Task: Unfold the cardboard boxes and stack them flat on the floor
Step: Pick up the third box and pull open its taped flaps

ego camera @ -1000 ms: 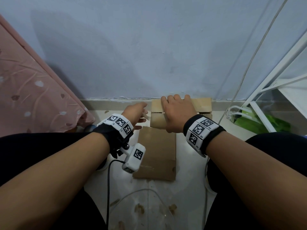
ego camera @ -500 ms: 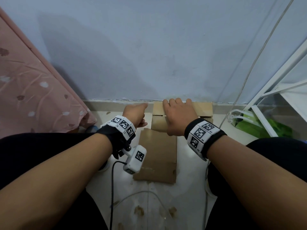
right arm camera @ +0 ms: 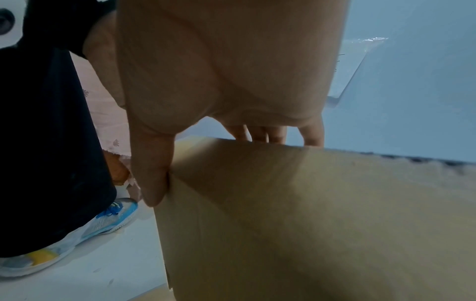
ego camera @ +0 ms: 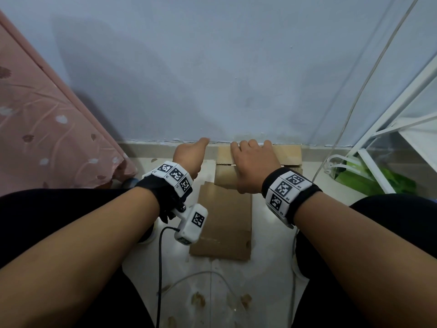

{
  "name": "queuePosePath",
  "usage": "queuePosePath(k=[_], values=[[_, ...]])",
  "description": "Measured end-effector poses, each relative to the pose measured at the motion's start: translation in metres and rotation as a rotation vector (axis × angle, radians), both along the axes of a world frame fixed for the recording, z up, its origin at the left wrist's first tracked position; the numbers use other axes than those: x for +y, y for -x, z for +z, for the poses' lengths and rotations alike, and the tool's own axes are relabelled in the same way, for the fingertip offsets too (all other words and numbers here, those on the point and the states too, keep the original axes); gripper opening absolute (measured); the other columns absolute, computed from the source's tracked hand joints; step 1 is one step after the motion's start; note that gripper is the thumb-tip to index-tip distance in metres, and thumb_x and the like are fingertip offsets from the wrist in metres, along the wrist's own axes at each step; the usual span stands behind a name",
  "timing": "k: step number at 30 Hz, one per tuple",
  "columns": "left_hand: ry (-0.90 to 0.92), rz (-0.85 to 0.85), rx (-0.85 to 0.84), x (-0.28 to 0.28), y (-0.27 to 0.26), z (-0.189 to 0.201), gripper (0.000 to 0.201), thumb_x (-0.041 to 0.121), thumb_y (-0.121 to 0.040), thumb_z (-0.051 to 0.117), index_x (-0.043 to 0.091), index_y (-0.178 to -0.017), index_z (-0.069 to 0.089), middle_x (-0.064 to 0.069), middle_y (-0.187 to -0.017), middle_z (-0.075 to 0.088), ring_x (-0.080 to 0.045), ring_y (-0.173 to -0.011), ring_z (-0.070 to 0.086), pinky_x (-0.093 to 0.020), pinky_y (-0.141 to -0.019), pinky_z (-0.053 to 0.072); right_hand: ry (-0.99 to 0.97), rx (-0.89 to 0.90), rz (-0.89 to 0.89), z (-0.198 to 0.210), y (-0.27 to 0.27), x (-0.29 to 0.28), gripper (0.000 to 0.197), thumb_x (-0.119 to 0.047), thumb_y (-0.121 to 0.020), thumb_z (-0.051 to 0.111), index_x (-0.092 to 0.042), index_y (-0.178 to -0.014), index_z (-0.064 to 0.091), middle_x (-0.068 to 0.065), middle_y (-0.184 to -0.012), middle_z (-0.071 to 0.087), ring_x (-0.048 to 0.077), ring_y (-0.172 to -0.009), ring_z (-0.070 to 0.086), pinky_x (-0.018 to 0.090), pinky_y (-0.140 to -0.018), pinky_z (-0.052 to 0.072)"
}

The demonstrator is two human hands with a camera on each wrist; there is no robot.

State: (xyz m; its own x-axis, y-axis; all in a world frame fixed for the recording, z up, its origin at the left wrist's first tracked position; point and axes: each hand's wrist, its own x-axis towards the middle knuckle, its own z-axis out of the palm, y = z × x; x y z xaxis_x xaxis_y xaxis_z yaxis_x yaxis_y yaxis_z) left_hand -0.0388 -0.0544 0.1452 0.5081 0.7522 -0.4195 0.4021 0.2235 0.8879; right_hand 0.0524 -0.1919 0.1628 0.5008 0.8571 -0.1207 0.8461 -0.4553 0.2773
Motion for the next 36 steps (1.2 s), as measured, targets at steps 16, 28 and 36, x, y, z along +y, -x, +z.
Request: queuePosePath(k=[16, 28, 36], values=[[-0.079, 0.086, -0.123, -0.004, -0.002, 0.005, 0.051, 0.057, -0.095, 0.042, 0.022, -0.061, 0.029, 0.001, -0.055, 0.03, -0.019, -0.046, 0.025, -0.027, -0.05, 0.022, 0.001, 0.015, 0.004, 0.001, -0.001, 0.0, 0.096, -0.046, -0.069, 0.078, -0.013, -0.146, 0.029, 0.005, -0.132, 0.05, 0.026, -0.121, 0.047, 0.05, -0.099, 0.038], [0.042, 0.202, -0.237, -0.002, 0.0, 0.005, 0.051, 0.065, -0.089, 0.048, 0.021, -0.067, 0.036, 0.001, -0.064, 0.034, -0.019, -0.055, 0.03, -0.029, -0.053, 0.038, -0.006, 0.025, 0.003, 0.0, 0.0, 0.0, 0.094, -0.047, -0.068, 0.078, -0.014, -0.143, 0.032, 0.005, -0.131, 0.05, 0.026, -0.119, 0.047, 0.048, -0.098, 0.038], [0.103, 0.157, -0.252, -0.001, -0.002, 0.002, 0.048, 0.059, -0.098, 0.044, 0.013, -0.088, 0.056, -0.004, -0.077, 0.056, -0.02, -0.07, 0.055, -0.04, -0.08, 0.053, -0.004, 0.029, 0.0, -0.001, 0.0, 0.002, 0.098, -0.05, -0.068, 0.079, -0.014, -0.145, 0.03, 0.005, -0.133, 0.05, 0.026, -0.122, 0.047, 0.05, -0.1, 0.038]])
